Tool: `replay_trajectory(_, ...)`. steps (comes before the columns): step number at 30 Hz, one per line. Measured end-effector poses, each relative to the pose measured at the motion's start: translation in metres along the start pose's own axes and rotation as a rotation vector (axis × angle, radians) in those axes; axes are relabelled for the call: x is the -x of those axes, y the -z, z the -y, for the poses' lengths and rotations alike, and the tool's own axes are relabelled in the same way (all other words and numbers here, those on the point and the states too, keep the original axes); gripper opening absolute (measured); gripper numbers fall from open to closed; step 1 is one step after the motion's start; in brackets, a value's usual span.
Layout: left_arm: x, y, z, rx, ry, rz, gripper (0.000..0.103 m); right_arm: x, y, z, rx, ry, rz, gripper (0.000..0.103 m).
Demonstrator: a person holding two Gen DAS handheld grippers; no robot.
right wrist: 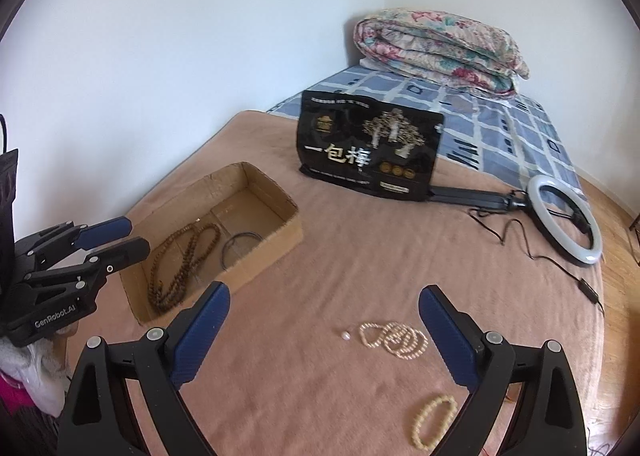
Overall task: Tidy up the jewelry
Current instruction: 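Withdraw both tools from the box back toward the remaining jewelry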
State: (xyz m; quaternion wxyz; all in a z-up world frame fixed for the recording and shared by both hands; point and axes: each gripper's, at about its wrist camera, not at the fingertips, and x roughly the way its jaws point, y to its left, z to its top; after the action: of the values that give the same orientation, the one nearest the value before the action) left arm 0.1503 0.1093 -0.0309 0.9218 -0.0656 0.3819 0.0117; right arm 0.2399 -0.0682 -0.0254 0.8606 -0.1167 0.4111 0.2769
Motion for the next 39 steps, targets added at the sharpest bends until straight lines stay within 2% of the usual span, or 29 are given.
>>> replay_trajectory(2, -0.001, 0.001, 0.009, -0.017, 0.019, -0.004, 0.053, 0.011, 0.009, 0.013, -0.017, 0.020, 0.002, 0.097)
replay_trajectory(3, -0.001, 0.001, 0.014, -0.028, 0.029, -0.006, 0.053, 0.016, 0.013, 0.018, -0.026, 0.029, 0.004, 0.097)
replay_trajectory(13, -0.016, 0.003, 0.048, -0.057, 0.086, -0.047, 0.053, 0.056, 0.064, 0.096, -0.177, 0.128, 0.001, 0.097)
replay_trajectory(22, -0.032, 0.003, 0.073, -0.094, 0.132, -0.073, 0.053, 0.061, 0.106, 0.149, -0.328, 0.157, -0.020, 0.097)
replay_trajectory(31, -0.059, 0.005, 0.099, -0.121, 0.185, -0.122, 0.053, 0.051, 0.127, 0.168, -0.382, 0.147, -0.045, 0.097)
replay_trajectory(39, -0.089, 0.009, 0.123, -0.149, 0.225, -0.164, 0.053, 0.022, 0.132, 0.155, -0.315, 0.124, -0.118, 0.093)
